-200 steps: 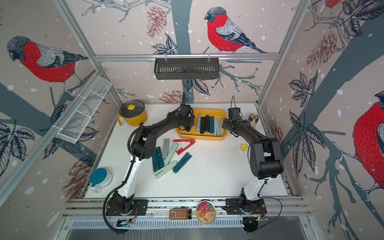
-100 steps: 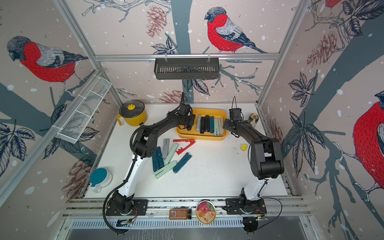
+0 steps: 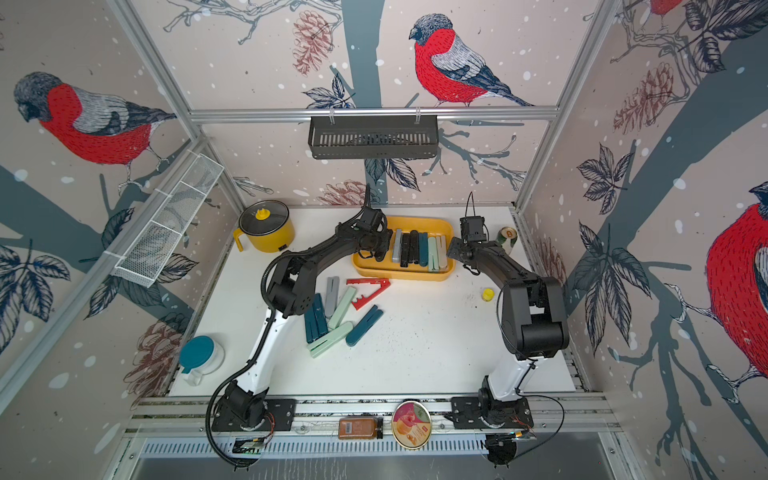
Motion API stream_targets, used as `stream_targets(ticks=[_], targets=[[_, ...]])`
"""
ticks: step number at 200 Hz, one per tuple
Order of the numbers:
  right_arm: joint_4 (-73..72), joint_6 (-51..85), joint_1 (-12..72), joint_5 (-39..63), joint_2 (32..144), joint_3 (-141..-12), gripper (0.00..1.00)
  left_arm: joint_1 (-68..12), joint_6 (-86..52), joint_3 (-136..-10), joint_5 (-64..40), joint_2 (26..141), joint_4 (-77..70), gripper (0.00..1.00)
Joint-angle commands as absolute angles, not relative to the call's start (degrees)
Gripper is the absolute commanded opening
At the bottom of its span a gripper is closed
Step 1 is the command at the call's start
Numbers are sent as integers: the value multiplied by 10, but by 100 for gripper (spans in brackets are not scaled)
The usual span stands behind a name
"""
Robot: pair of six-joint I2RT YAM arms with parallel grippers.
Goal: Put the pruning pliers into the storage box
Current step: Pick up the pruning pliers from the storage box.
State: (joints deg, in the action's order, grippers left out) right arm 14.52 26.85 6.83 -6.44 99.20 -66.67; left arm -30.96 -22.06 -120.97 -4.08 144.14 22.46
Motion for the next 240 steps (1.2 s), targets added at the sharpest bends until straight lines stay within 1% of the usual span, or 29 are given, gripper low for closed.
stream_targets(ticks=[1, 33, 101, 110, 119, 133, 145, 164, 196, 240], targets=[[140, 270, 68, -66, 985, -666, 75, -310, -227, -1213, -40, 1435, 237, 42], [140, 271, 67, -66, 985, -664, 75, -310, -227, -1212, -40, 1435, 240, 51], [140, 271, 67, -68, 983, -661, 75, -307, -230, -1211, -39, 1437, 238, 49], [141, 271, 66, -68, 983, -661, 75, -307, -230, -1211, -37, 1438, 239, 47], [141, 271, 65, -68, 982, -660, 75, -306, -232, -1211, -34, 1440, 240, 42], [141, 271, 64, -68, 981, -661, 75, -303, -233, -1211, -33, 1442, 243, 28], [140, 271, 64, -67, 980, -660, 75, -300, -237, -1208, -33, 1441, 243, 19], [140, 271, 62, -67, 976, -659, 75, -295, -243, -1195, -33, 1429, 234, 12], [135, 272, 58, -66, 970, -656, 75, -293, -248, -1183, -29, 1404, 220, 8], [130, 270, 49, -58, 966, -650, 75, -296, -272, -1139, -58, 1351, 162, 6]])
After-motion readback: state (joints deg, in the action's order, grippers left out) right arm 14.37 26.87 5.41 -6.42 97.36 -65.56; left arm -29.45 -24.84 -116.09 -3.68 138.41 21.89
